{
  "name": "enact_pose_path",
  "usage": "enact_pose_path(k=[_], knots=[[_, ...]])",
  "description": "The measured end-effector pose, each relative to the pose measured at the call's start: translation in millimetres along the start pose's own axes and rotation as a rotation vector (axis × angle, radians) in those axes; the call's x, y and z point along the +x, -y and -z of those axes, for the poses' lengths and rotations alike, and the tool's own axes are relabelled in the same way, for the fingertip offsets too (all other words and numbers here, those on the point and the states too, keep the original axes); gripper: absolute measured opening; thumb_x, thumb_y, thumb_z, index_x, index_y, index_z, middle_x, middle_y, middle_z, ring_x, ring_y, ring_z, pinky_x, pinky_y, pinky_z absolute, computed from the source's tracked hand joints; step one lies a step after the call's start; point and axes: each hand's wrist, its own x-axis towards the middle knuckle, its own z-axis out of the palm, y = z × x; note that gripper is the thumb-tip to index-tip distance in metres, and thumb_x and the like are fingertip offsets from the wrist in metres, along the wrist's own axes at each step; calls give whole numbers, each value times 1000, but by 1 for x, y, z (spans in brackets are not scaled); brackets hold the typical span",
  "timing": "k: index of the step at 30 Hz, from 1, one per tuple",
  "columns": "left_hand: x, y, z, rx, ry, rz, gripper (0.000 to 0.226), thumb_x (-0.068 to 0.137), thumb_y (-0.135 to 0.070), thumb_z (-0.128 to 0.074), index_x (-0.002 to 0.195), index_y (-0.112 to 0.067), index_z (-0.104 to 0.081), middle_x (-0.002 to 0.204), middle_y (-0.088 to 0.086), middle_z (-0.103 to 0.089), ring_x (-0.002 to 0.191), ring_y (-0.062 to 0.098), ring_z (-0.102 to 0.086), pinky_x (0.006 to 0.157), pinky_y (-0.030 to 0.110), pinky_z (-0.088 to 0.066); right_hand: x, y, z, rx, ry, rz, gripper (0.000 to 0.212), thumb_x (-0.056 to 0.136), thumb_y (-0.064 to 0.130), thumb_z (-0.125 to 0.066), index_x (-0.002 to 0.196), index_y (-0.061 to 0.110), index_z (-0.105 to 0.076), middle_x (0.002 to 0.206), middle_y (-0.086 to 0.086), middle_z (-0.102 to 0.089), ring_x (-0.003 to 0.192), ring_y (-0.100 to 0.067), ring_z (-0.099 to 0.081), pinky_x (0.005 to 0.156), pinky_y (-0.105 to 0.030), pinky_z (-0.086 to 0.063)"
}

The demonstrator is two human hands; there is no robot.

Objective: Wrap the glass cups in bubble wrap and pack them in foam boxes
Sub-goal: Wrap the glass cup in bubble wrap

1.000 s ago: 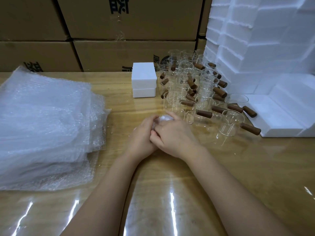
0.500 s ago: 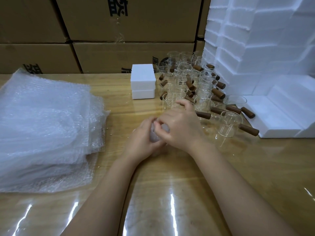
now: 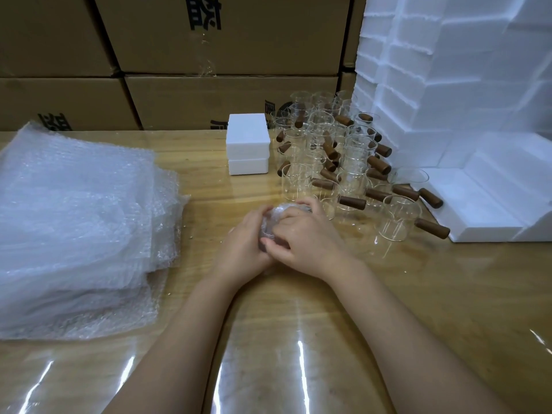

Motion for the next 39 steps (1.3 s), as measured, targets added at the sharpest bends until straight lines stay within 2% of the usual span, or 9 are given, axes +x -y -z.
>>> enact_pose_path(k=[5, 9, 14, 18, 23, 28, 31, 34, 39], knots=[[0, 1, 0, -19, 6, -10, 80, 68, -37, -56, 143, -19, -36, 139, -1, -49, 126, 17, -48, 102, 40, -41, 0, -1, -1, 7, 54, 0, 39, 93, 40, -45, 71, 15, -65, 77, 1, -68, 92, -16, -56, 103, -34, -21], [0, 1, 2, -96, 38, 19, 95, 63, -55, -51, 149, -27, -24, 144, -1, -46, 128, 17, -47, 106, 46, -37, 5, -2, 6, 156, 118, -62, 37, 95, 45, -42, 79, 21, -65, 85, 7, -66, 97, -10, -53, 101, -28, -19], [1, 6, 3, -136, 30, 30, 99, 63, -70, -61, 147, -41, -20, 150, -10, -36, 136, 12, -36, 111, 45, -35, 3, -12, 56, 611, 88, -276, 25, 93, 42, -49, 90, 30, -71, 86, 15, -71, 84, -2, -63, 84, -33, -50], [2, 10, 3, -143, 35, 29, 96, 61, -66, -64, 144, -45, -22, 147, -19, -34, 136, 13, -36, 111, 44, -34, -11, -39, 106, 715, -102, -346, 21, 94, 38, -50, 89, 35, -71, 84, 22, -71, 73, -3, -67, 68, -25, -56], [4, 14, 0, -121, 25, 19, 92, 60, -69, -61, 142, -46, -26, 141, -19, -39, 132, 13, -39, 109, 41, -35, -45, -96, 149, 412, -383, -488, 20, 92, 34, -52, 81, 34, -68, 87, 23, -68, 89, 10, -58, 71, -2, -38], [5, 19, -3, -151, 4, 6, 87, 68, -56, -75, 141, -45, -30, 139, -15, -43, 131, 13, -42, 108, 39, -36, -96, -171, 164, -187, -360, -709, 26, 90, 14, -56, 115, 9, -63, 120, -12, -60, 114, -34, -51, 98, -49, -38], [5, 20, -3, -158, 10, 17, 86, 64, -64, -71, 138, -50, -30, 140, -15, -43, 130, 13, -42, 108, 42, -37, -116, -198, 157, -282, -143, -938, 51, 89, 22, -60, 137, 10, -46, 138, -15, -47, 126, -35, -42, 102, -48, -32], [5, 19, -3, -161, 8, 8, 81, 66, -60, -74, 134, -56, -29, 137, -19, -43, 130, 14, -42, 108, 41, -38, -129, -212, 140, -333, 53, -1052, 55, 91, 27, -56, 141, 12, -40, 141, -14, -45, 128, -33, -41, 103, -47, -34], [4, 18, -3, -149, -5, 4, 85, 62, -62, -70, 137, -48, -32, 136, -16, -47, 128, 13, -44, 107, 42, -38, -137, -220, 120, -229, -208, -1119, 44, 88, 2, -52, 132, 4, -52, 138, -20, -42, 125, -40, -34, 98, -47, -35]])
